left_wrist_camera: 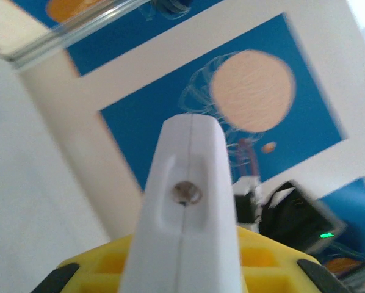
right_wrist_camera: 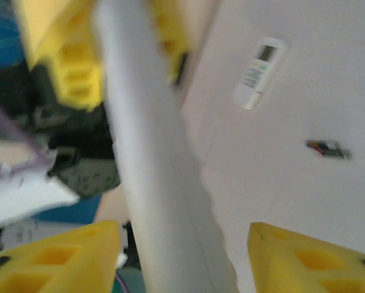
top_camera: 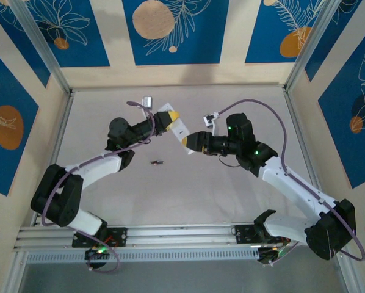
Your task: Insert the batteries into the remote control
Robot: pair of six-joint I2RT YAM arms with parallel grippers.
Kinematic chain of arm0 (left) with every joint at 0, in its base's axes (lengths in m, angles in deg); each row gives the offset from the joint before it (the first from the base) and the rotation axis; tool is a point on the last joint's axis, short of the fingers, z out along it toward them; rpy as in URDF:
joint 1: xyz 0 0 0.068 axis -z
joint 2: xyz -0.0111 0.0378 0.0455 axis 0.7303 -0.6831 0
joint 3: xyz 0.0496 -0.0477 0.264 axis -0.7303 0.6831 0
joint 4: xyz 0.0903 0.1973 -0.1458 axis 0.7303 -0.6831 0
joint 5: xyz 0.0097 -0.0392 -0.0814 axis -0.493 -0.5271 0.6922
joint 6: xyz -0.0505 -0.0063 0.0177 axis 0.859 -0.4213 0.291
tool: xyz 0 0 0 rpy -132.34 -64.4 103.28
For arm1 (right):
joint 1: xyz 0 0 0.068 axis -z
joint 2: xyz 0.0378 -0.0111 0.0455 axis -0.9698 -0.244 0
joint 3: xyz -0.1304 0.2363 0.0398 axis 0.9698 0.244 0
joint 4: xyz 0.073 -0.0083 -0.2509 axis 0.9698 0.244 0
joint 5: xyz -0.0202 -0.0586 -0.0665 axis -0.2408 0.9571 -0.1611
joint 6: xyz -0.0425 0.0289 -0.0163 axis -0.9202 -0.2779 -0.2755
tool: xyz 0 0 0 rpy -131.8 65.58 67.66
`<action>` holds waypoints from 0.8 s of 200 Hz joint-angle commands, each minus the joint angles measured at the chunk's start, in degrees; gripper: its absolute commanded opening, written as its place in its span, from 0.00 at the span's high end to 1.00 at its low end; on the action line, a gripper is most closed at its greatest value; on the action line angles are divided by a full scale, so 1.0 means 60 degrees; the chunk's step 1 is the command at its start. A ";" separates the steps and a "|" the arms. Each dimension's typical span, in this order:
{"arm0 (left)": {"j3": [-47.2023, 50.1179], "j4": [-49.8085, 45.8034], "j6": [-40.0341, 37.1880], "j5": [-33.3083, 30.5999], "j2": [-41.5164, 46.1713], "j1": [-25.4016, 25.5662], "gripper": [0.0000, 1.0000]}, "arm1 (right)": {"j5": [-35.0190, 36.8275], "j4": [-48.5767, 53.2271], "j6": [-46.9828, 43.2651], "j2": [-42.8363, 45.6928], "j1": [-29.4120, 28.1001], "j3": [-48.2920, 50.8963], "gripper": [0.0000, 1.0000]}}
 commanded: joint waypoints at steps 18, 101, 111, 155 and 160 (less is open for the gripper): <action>-0.1597 -0.7680 -0.8316 -0.3472 0.1680 0.0995 0.92 | 0.1673 0.2299 0.2887 0.1236 -0.0356 0.0549 0.26; -0.1424 -0.6713 -0.8360 -0.3714 0.1698 0.1905 0.96 | 0.2241 0.0068 0.4137 0.0698 -0.0911 0.0729 0.02; -0.1339 -0.6560 -0.8213 -0.3683 0.1742 0.1897 0.96 | 0.2352 -0.0032 0.4238 0.0627 -0.0912 0.0759 0.02; -0.1276 -0.6213 -0.7872 -0.3495 0.1853 0.1904 0.96 | 0.2537 -0.0288 0.4575 0.0294 -0.0914 0.0875 0.03; -0.1282 -0.6172 -0.7840 -0.3440 0.1853 0.1901 0.96 | 0.2552 -0.0378 0.4590 0.0266 -0.0910 0.0905 0.03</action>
